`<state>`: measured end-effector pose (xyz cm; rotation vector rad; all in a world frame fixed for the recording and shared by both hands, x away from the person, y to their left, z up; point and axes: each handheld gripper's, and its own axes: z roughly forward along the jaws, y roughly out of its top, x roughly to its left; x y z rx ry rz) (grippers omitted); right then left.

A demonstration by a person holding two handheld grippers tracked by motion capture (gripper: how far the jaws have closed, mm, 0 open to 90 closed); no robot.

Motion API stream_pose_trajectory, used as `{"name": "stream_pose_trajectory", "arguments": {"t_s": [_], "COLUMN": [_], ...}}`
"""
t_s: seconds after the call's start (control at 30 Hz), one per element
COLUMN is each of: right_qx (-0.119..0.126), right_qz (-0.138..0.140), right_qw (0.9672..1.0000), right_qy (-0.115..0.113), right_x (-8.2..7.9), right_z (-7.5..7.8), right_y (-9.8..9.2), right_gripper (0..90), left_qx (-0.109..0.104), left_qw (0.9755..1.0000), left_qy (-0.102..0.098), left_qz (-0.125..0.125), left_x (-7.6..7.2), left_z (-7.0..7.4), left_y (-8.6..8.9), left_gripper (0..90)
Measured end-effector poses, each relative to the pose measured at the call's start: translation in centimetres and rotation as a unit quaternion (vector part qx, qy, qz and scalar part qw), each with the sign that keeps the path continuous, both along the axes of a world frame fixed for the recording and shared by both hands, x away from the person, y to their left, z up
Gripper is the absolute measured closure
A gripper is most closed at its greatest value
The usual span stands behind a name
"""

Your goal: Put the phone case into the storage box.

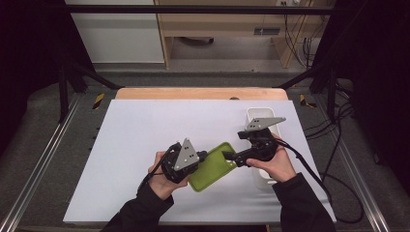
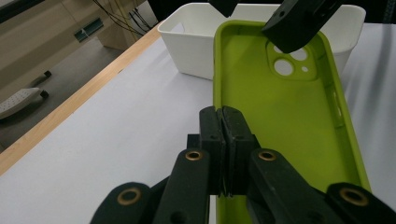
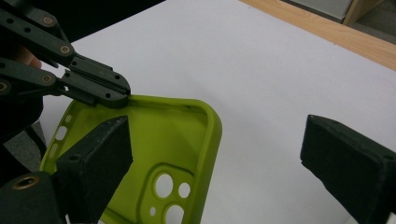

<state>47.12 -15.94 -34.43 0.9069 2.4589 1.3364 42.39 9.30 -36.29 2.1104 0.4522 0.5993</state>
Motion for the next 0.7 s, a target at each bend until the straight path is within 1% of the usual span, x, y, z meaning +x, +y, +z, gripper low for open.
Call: {"name": "stream_pose_trajectory", "arguments": {"t_s": [0.07,0.2,0.23,0.3,0.33,0.37,0.4,0.43,0.47,0.5,0.57,0.6,0.67,0.7], "right_qx": [-0.002,-0.004,-0.005,-0.004,-0.005,-0.003,-0.003,0.003,0.003,0.007,0.007,0.007,0.006,0.010], "right_qz": [0.006,0.010,0.014,0.016,0.017,0.020,0.020,0.022,0.022,0.022,0.022,0.022,0.024,0.028], "right_qw": [0.9999,0.9997,0.9994,0.9993,0.9992,0.9988,0.9988,0.9985,0.9985,0.9983,0.9979,0.9979,0.9979,0.9973], "right_qy": [0.012,0.021,0.030,0.033,0.037,0.044,0.044,0.050,0.050,0.055,0.060,0.060,0.061,0.067], "right_x": [0.18,0.39,0.46,0.50,0.52,0.62,0.62,0.71,0.71,0.79,0.87,0.87,0.94,1.03], "right_z": [-0.15,-0.35,-0.46,-0.53,-0.57,-0.62,-0.62,-0.58,-0.58,-0.54,-0.55,-0.55,-0.58,-0.57], "right_y": [0.13,0.26,0.38,0.44,0.48,0.50,0.50,0.47,0.47,0.47,0.44,0.44,0.43,0.40], "right_gripper": [14.1,15.1,16.2,17.6,19.2,23.3,23.3,26.2,26.2,29.4,32.5,32.5,36.5,42.2], "left_qx": [0.000,0.000,0.000,0.000,0.000,0.000,0.000,0.000,0.000,0.000,0.000,0.000,0.000,0.000], "left_qw": [1.0000,1.0000,1.0000,1.0000,1.0000,1.0000,1.0000,1.0000,1.0000,1.0000,1.0000,1.0000,1.0000,1.0000], "left_qy": [0.000,0.000,0.000,0.000,0.000,0.000,-0.001,-0.001,-0.001,0.000,-0.001,0.000,0.000,-0.001], "left_qz": [-0.001,-0.001,-0.001,-0.001,-0.002,-0.002,-0.002,-0.003,-0.003,-0.003,-0.004,-0.004,-0.005,-0.005], "left_x": [-0.02,-0.03,-0.03,-0.04,-0.03,-0.05,-0.06,-0.08,-0.08,-0.08,-0.09,-0.09,-0.09,-0.10], "left_z": [0.00,0.01,0.01,0.01,0.01,0.01,0.01,0.02,0.02,0.02,0.02,0.02,0.02,0.01], "left_y": [-0.01,-0.02,-0.01,-0.01,-0.01,-0.01,-0.02,-0.03,-0.03,-0.04,-0.04,-0.04,-0.04,-0.04], "left_gripper": [88.4,88.4,88.4,88.4,88.4,88.4,88.4,88.4,88.4,88.4,88.4,88.4,88.4,88.4]}}
